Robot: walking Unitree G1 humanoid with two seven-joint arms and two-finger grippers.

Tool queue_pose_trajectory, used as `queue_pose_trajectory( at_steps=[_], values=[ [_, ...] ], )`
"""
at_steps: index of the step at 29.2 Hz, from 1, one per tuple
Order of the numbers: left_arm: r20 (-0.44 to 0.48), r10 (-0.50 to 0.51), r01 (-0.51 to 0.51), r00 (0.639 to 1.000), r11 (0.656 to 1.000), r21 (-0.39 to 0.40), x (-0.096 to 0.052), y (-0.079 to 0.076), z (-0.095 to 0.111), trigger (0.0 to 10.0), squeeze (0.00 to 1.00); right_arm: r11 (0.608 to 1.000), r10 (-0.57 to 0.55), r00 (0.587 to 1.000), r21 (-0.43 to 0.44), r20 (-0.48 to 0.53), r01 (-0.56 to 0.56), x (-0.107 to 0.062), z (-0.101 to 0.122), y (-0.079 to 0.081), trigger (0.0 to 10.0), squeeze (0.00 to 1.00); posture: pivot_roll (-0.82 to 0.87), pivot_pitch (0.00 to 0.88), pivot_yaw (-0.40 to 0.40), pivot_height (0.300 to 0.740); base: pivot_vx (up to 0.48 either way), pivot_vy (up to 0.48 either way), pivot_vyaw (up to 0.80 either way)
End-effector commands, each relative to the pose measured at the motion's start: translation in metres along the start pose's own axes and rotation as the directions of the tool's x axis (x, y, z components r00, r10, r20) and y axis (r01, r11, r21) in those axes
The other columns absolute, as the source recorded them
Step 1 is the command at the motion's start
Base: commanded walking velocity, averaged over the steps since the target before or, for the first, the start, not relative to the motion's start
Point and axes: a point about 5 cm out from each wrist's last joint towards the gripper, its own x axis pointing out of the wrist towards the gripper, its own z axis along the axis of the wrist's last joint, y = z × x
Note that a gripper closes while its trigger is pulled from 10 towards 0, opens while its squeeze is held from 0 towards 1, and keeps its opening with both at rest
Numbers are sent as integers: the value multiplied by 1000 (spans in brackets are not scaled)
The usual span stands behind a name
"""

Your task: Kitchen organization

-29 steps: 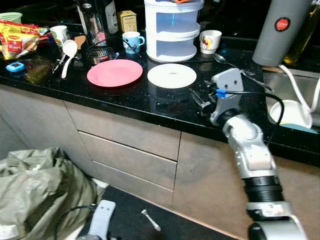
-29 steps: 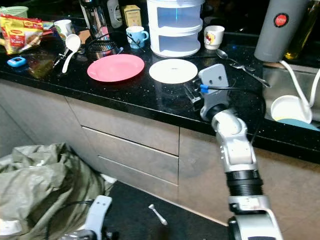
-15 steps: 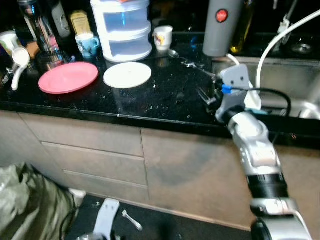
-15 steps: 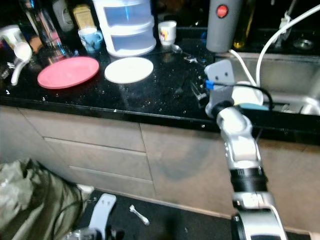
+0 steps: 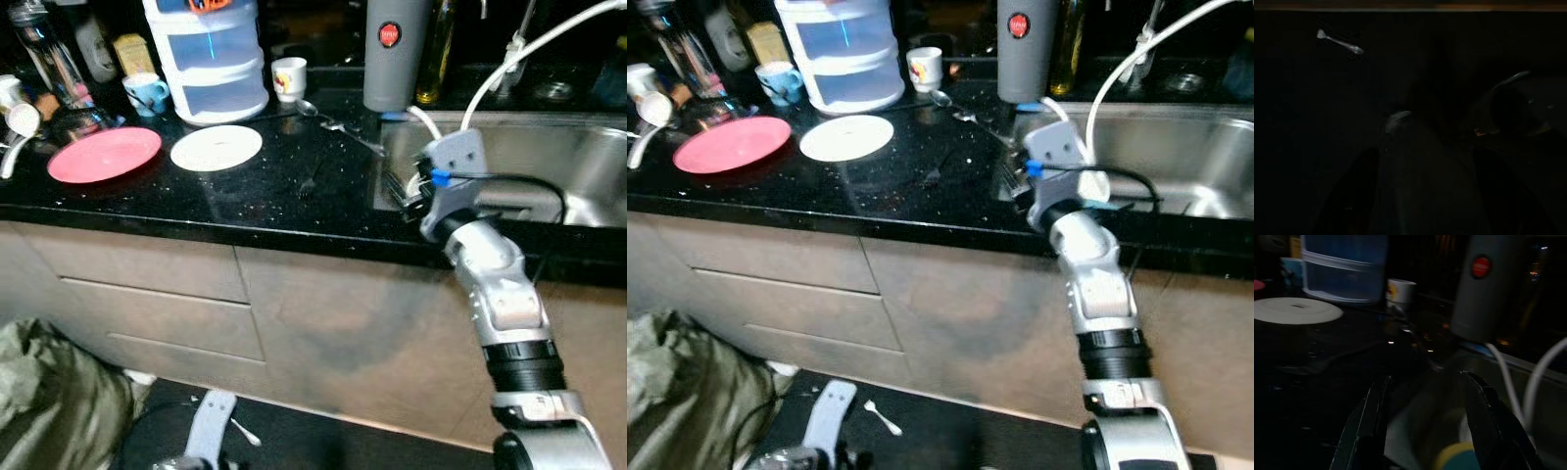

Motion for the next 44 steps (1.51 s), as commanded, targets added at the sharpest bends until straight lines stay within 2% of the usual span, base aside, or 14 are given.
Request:
queue_pose_trajectory(
  at_steps=[1,38,44],
  values=[
    [-9,8,-8,1000,1000,7,-1,3,-2,10000,0,1000,15,1000,2,13,-15,3,2,5,10000,0,-64,0,52,740,0,-345,0],
    [-3,2,-2,1000,1000,-2,-1,2,-2,10000,0,1000,27,999,-14,31,-27,9,8,9,10000,0,-58,0,46,740,0,-374,0],
    [-1,7,-7,1000,1000,1,-1,3,-2,10000,0,999,32,999,-16,33,-32,9,8,9,10000,0,-59,0,47,740,0,-160,0]
  ],
)
